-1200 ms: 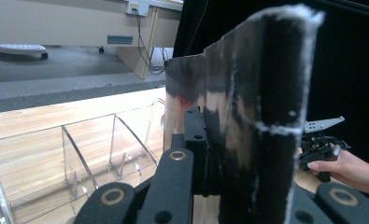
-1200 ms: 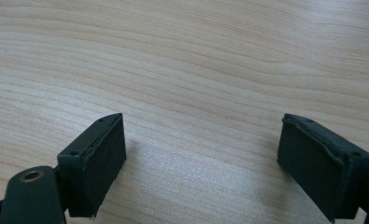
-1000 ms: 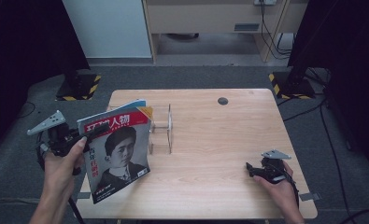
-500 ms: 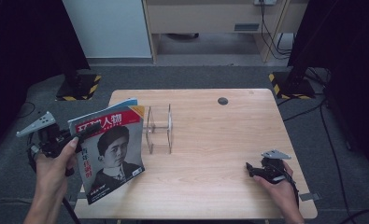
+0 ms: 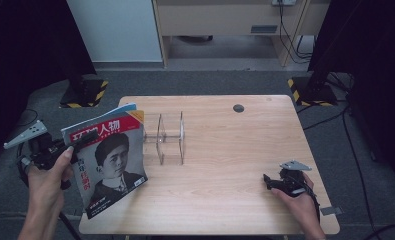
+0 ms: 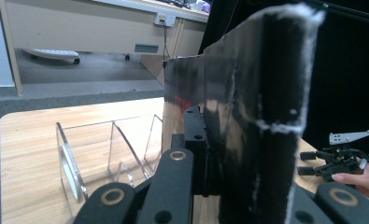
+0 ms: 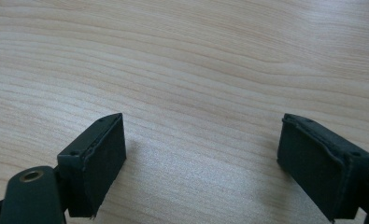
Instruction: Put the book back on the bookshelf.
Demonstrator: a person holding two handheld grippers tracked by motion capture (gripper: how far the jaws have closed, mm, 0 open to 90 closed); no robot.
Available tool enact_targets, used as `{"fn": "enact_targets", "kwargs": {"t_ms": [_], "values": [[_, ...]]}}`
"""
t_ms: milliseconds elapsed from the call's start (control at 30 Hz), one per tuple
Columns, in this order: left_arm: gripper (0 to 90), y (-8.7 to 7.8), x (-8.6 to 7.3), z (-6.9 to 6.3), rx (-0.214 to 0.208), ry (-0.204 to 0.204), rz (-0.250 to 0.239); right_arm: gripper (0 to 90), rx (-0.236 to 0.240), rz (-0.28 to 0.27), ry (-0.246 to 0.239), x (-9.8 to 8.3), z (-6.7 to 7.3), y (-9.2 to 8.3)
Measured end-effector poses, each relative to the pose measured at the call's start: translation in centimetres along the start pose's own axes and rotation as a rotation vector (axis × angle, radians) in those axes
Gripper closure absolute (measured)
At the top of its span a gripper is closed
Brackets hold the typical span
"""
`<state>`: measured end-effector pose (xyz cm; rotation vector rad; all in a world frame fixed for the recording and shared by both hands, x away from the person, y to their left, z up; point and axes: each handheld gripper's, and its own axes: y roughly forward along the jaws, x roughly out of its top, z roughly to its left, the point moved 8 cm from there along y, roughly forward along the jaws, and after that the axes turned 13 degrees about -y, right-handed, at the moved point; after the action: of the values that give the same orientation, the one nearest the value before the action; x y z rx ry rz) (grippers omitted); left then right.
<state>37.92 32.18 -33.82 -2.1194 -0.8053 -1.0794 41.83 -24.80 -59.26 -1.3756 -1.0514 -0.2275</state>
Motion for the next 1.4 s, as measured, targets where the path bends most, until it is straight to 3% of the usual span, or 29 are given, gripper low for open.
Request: {"fn": "enact_targets", "kwargs": {"t_ms": [400,700,967,1200,1400], "values": [[86.6,-1.7,0.3,1.0,0.023,-0.02,-0.038,15.6,0.0,0.0,0.0,0.0,0.0,0.0],[86.6,-2.4,0.6,2.5,0.06,-0.039,-0.05,15.6,0.0,-0.001,-0.002,0.0,0.0,0.0],[86.5,-1.9,1.4,3.3,0.103,-0.037,-0.066,15.6,0.0,-0.001,-0.002,0.0,0.0,0.0],[86.6,-0.7,2.3,4.4,0.136,-0.037,-0.083,15.5,0.002,0.0,-0.005,0.0,0.0,0.0],[86.5,0.1,2.9,4.7,0.149,-0.028,-0.093,15.5,0.001,-0.001,-0.001,0.0,0.0,0.0]]}}
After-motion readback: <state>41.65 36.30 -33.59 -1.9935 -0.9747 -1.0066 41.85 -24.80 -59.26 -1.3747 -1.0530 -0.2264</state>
